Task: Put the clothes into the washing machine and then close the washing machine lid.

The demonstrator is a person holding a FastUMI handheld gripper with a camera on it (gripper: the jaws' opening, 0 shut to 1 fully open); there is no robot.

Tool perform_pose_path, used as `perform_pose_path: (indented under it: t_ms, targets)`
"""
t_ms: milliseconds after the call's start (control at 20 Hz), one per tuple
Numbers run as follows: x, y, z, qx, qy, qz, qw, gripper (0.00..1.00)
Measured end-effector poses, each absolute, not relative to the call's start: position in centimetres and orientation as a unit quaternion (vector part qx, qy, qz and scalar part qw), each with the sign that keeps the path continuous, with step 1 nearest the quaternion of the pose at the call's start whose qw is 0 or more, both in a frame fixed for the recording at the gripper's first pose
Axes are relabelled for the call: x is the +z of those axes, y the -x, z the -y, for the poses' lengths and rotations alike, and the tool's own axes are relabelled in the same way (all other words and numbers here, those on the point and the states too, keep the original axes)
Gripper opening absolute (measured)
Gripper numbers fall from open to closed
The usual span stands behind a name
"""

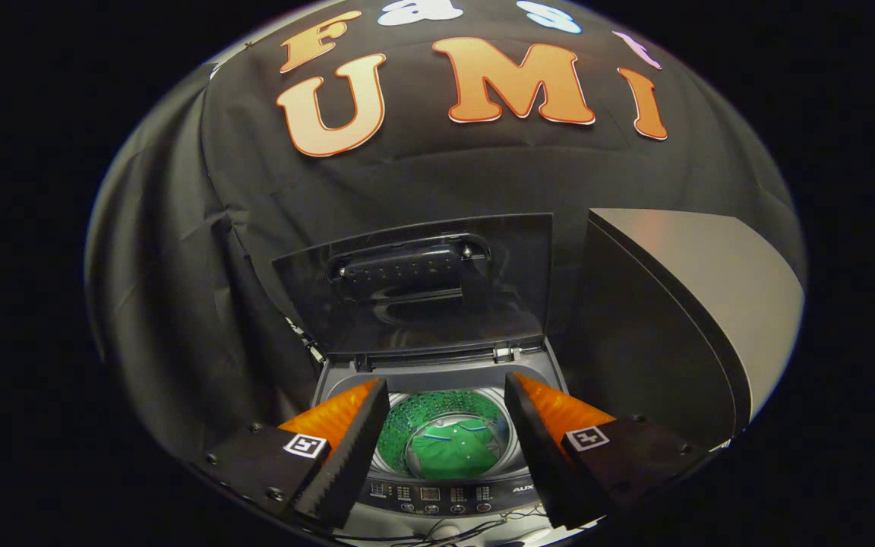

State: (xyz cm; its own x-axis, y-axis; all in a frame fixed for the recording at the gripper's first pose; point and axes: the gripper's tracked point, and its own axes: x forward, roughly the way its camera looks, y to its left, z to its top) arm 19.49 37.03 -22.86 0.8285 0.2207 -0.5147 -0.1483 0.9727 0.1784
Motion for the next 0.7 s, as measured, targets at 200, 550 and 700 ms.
perform_pose_path:
  t_ms: [200, 550, 700]
  targets:
    - [-22.4, -19.4, -37.3, 0.095, -0.063, -0.277, 0.954, 0.98]
    - [-20.9, -20.4, -37.0, 0.088, -0.062, -0.258, 0.96, 0.98]
    - [-20.4, -20.9, -36.6, 0.078, -0.072, -0.251, 0.962, 0.99]
